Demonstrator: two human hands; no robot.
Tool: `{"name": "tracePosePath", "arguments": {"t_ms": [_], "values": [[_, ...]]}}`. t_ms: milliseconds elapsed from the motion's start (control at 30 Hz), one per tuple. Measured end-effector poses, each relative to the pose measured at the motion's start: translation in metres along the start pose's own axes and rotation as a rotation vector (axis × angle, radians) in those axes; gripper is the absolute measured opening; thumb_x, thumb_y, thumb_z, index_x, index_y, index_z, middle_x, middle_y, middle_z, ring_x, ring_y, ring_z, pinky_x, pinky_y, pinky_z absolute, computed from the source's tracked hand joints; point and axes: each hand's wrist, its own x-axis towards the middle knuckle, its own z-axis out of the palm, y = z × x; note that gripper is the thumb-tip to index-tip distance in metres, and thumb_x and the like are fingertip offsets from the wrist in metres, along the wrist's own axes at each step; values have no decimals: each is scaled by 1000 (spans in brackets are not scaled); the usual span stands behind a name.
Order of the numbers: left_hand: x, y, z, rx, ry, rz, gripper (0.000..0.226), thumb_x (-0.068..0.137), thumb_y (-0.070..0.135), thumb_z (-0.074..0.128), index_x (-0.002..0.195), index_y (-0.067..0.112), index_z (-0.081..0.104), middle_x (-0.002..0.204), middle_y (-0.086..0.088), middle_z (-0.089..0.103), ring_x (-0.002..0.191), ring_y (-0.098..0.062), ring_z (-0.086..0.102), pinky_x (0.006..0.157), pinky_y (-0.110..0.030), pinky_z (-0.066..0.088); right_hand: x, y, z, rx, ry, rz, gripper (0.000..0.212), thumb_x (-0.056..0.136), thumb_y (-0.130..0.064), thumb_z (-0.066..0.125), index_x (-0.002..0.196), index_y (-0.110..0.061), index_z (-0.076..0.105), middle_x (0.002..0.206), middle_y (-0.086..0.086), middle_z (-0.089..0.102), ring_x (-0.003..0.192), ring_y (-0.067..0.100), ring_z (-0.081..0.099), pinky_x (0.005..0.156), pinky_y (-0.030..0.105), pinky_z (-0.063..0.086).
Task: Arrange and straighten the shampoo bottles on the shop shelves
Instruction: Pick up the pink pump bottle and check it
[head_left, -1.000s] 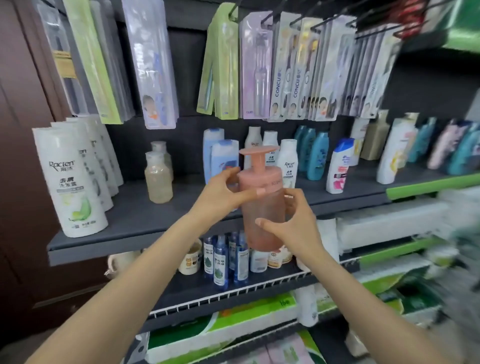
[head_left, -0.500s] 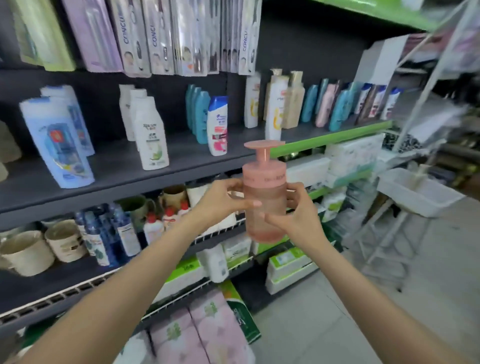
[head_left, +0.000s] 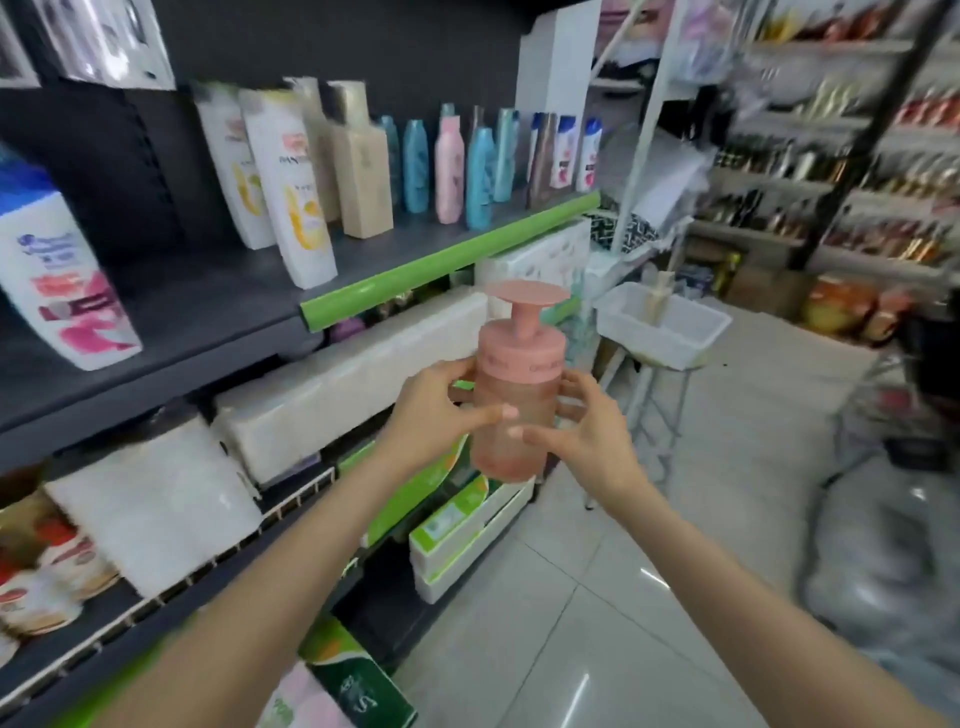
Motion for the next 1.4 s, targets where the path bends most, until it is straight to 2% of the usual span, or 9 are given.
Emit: {"name": "tracePosePath", "arguments": {"t_ms": [133, 367, 500, 700, 867, 967, 1067, 1233, 1400], "values": [[80, -10, 30, -27, -57, 25, 61, 63, 36, 83, 119, 23, 62, 108, 6, 64, 94, -11, 64, 79, -22, 51, 62, 30, -27, -49, 95, 34, 74, 62, -21, 87, 126, -17, 49, 116, -7, 58, 101, 10, 57, 75, 16, 48], [211, -17, 87, -101, -176, 43, 54, 68, 24, 82, 118, 20, 63, 98, 13, 65, 85, -3, 64, 69, -9, 49, 163, 75, -82, -46, 207, 76, 69, 61, -19, 86, 121, -15, 51, 118, -2, 60, 106, 16, 58, 87, 31, 52], [278, -21, 130, -122, -248, 42, 64, 67, 26, 81, 126, 14, 59, 116, 3, 65, 89, -4, 63, 78, -19, 50, 210, 105, -120, -27, 254, 115, 65, 64, -19, 85, 120, -16, 52, 117, -1, 60, 109, 17, 58, 92, 40, 51], [382, -14, 205, -104, -344, 82, 58, 70, 24, 80, 124, 17, 59, 110, 8, 65, 86, 0, 62, 69, -12, 49, 293, 156, -195, 20, 287, 147, 55, 67, -10, 82, 115, -10, 54, 105, -7, 61, 102, 18, 61, 90, 38, 52], [477, -11, 276, -115, -347, 69, 57, 70, 28, 80, 123, 20, 60, 117, 6, 65, 100, -12, 64, 87, -34, 53, 373, 198, -268, 5, 291, 144, 55, 66, -8, 83, 113, -11, 55, 105, -5, 62, 103, 19, 62, 87, 32, 53], [530, -10, 315, -117, -360, 68, 51, 76, 25, 75, 124, 20, 58, 120, 7, 61, 102, -12, 62, 83, -21, 50, 420, 226, -309, -28, 285, 137, 56, 64, -11, 85, 111, -16, 56, 104, -8, 63, 102, 17, 62, 89, 35, 52], [576, -13, 354, -118, -376, 68, 49, 79, 21, 72, 126, 19, 56, 112, 13, 58, 95, -7, 60, 74, -8, 46, 460, 255, -340, -63, 281, 156, 57, 65, -13, 84, 115, -19, 56, 105, -12, 62, 99, 9, 61, 82, 24, 51], [652, -42, 419, -126, -391, 23, 42, 76, 22, 76, 115, 17, 63, 108, 5, 68, 87, -12, 68, 71, -12, 51, 527, 317, -380, -65, 234, 199, 49, 70, -7, 79, 112, -23, 60, 100, -14, 65, 92, 8, 62, 81, 23, 52], [715, -83, 481, -141, -402, -41, 48, 72, 25, 79, 117, 18, 63, 102, 10, 66, 82, -5, 66, 70, -13, 51, 584, 384, -409, -38, 196, 289, 44, 72, -6, 78, 108, -25, 63, 94, -14, 66, 93, 18, 65, 78, 23, 52]]}}
